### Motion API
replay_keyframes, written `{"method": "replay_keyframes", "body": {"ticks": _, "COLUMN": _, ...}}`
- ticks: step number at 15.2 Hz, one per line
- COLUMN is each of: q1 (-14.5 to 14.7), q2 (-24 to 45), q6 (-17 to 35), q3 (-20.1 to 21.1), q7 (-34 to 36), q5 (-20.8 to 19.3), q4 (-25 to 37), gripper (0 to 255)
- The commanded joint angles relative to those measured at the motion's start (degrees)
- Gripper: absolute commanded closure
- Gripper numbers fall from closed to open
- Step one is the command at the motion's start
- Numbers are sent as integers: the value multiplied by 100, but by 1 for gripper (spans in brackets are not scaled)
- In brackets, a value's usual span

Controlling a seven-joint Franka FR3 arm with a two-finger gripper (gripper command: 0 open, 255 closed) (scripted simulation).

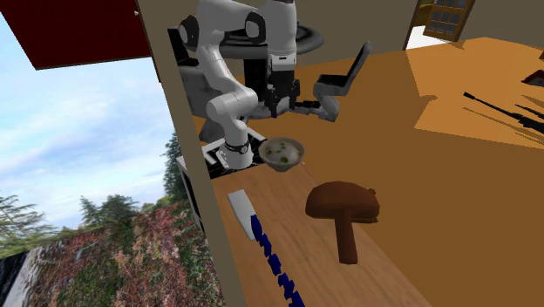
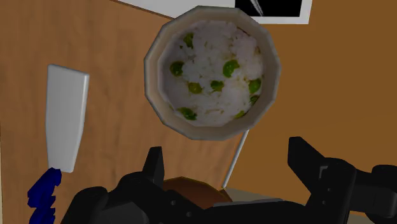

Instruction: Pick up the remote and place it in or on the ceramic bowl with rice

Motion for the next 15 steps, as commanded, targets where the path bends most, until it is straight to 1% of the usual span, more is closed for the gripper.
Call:
{"method": "replay_keyframes", "body": {"ticks": 1, "q1": 0, "q2": 0, "q6": 0, "q3": 0, "q7": 0, "q5": 0, "q4": 0, "gripper": 0}}
{"method": "replay_keyframes", "body": {"ticks": 8, "q1": -387, "q2": 807, "q6": 940, "q3": -508, "q7": -210, "q5": -291, "q4": -259, "gripper": 0}}
{"method": "replay_keyframes", "body": {"ticks": 15, "q1": -728, "q2": 1856, "q6": 1852, "q3": -1022, "q7": -419, "q5": -477, "q4": -238, "gripper": 0}}
